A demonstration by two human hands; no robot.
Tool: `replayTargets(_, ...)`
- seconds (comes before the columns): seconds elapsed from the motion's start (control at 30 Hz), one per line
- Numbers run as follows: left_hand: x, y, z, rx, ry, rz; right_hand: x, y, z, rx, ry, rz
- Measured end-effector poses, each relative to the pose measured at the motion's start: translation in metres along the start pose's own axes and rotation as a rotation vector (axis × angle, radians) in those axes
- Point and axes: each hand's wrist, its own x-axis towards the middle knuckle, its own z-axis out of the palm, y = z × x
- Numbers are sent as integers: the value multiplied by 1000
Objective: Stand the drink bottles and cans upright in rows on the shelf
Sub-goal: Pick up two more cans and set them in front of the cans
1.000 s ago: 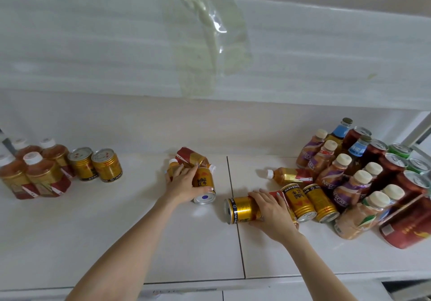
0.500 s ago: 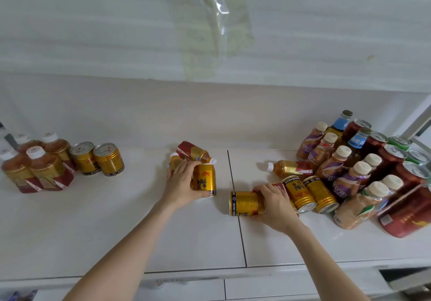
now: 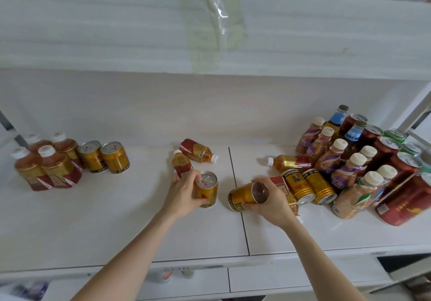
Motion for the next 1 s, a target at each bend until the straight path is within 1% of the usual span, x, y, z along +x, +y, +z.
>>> replayTargets(0.17, -4, 5, 1, -23, -7, -94, 0, -10, 17, 108, 14, 45)
replayTargets(0.27, -4, 11, 6, -85, -27, -184, -1, -13, 27, 140, 5, 73)
replayTargets(0.37, -5, 10, 8, -147, -10, -228, -3, -12, 28, 166, -6, 84)
replayTargets(0.47, -11, 10, 6, -213, -31, -281, -9, -10, 29, 188, -2, 109)
replayTargets(0.63, -24, 13, 3, -289, -85, -320, -13, -14, 30, 179, 26, 118)
replayTargets(1.0, -46, 14, -8, -322, -112, -337, -30, -25, 33, 174, 68, 141)
